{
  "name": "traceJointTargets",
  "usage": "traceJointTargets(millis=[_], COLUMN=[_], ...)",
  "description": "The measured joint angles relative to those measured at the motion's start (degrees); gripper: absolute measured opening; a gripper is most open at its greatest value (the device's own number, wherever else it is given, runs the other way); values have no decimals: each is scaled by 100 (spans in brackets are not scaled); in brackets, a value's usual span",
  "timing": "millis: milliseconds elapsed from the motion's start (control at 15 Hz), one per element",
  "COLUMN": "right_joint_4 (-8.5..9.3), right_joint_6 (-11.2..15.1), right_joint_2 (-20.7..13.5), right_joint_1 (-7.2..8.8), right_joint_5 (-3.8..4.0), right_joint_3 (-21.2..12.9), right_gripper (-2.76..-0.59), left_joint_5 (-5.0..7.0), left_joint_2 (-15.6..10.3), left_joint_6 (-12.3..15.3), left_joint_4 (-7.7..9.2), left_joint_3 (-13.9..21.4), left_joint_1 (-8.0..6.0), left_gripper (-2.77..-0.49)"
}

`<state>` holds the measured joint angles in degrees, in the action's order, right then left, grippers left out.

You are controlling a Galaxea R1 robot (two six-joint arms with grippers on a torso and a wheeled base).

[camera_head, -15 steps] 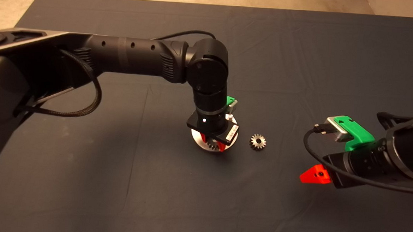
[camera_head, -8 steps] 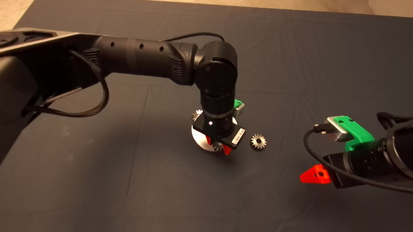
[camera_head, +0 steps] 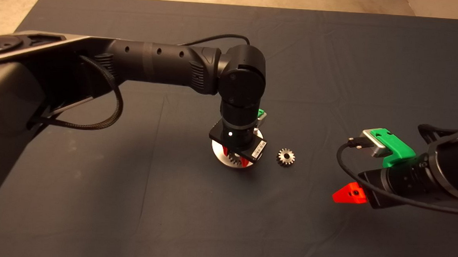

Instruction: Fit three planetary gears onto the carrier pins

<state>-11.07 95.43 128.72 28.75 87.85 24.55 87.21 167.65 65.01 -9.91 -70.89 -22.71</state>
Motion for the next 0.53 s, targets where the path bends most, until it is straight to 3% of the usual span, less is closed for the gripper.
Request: traceJointTargets(millis=[533], right_joint_4=[0], right_joint_6=[-1], right_joint_2=[0], right_joint_1=[0], right_joint_5=[0], right_joint_3=[0], right_gripper=[-61], left_joint_5=[20], left_joint_2=[105], left_joint_6=[-393], left_joint_4=[-53], left_joint_3=[-311], left_joint_1=[0], left_gripper=[-238])
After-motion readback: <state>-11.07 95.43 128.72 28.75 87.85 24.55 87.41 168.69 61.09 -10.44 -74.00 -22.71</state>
